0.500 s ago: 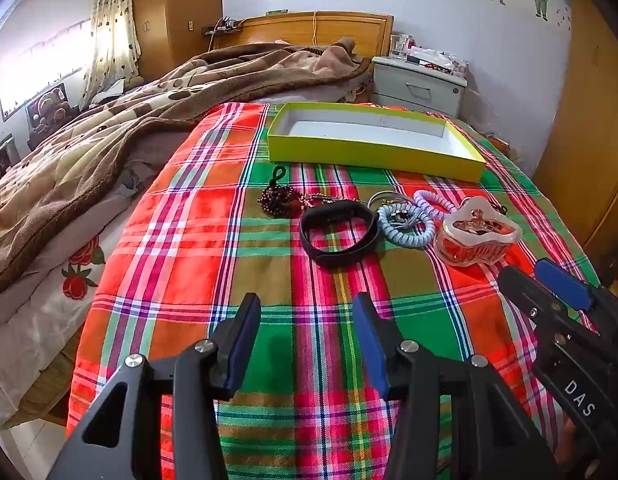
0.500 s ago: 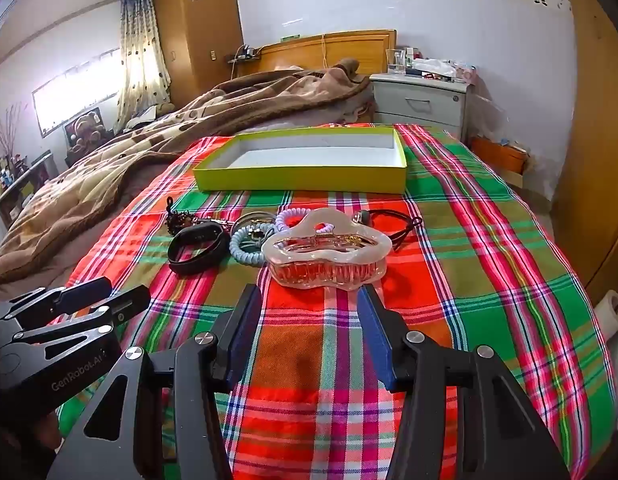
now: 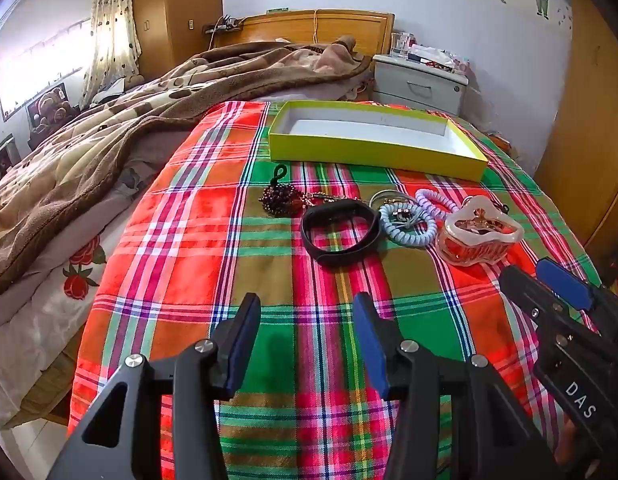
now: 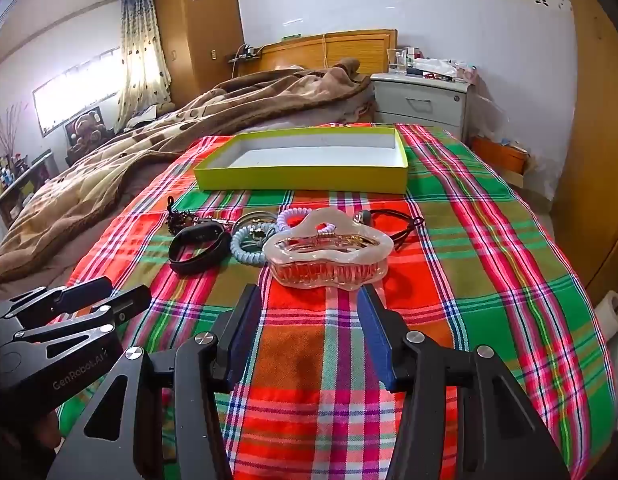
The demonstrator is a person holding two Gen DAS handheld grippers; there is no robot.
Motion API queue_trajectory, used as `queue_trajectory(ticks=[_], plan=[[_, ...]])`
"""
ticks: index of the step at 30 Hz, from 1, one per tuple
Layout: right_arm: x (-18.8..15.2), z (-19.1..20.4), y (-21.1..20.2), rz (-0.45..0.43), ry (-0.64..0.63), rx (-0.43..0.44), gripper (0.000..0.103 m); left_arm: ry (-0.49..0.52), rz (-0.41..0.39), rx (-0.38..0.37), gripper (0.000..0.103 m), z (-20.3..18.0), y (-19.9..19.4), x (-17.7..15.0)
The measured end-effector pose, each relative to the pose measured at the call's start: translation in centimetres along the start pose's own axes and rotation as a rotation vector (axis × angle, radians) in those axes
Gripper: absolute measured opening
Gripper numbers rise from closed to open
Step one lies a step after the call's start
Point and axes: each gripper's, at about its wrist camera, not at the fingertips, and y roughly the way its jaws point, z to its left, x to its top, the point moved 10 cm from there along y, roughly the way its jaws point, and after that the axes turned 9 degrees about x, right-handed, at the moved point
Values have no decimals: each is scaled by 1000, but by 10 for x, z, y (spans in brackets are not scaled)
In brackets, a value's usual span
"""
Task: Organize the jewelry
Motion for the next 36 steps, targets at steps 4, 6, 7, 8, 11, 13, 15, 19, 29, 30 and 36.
queue_trajectory(ticks=[4, 6, 7, 8, 11, 13, 15, 19, 29, 30, 36], plan=[[0, -7, 0, 4, 3, 1, 51, 0, 3, 6, 50, 1, 0, -2], [1, -11, -1, 3, 3, 1, 51, 0, 4, 5, 50, 1, 0, -2], [1, -14, -2, 3, 3, 2, 51, 0, 3, 6, 50, 1, 0, -2], [0, -8, 0, 5, 3, -2, 51, 1, 4, 4, 50, 1, 1, -3], [-1, 1, 1, 5, 4, -3, 51, 0, 10, 6, 50, 2, 1, -4], [-1, 1, 1, 4, 5, -4, 51, 0, 12, 8, 50, 3, 1, -4], [-1, 2, 3, 6, 3, -4, 51, 0, 13, 9, 50, 2, 2, -4], [-1, 1, 2, 3, 3, -3, 51, -1, 16, 11, 50, 3, 2, -4], [-1, 1, 1, 3, 4, -2, 51, -4, 19, 16, 50, 2, 3, -3], [-1, 1, 2, 3, 4, -2, 51, -5, 17, 17, 50, 2, 2, -3], [-2, 2, 3, 5, 5, -2, 51, -4, 20, 16, 50, 3, 1, -5]])
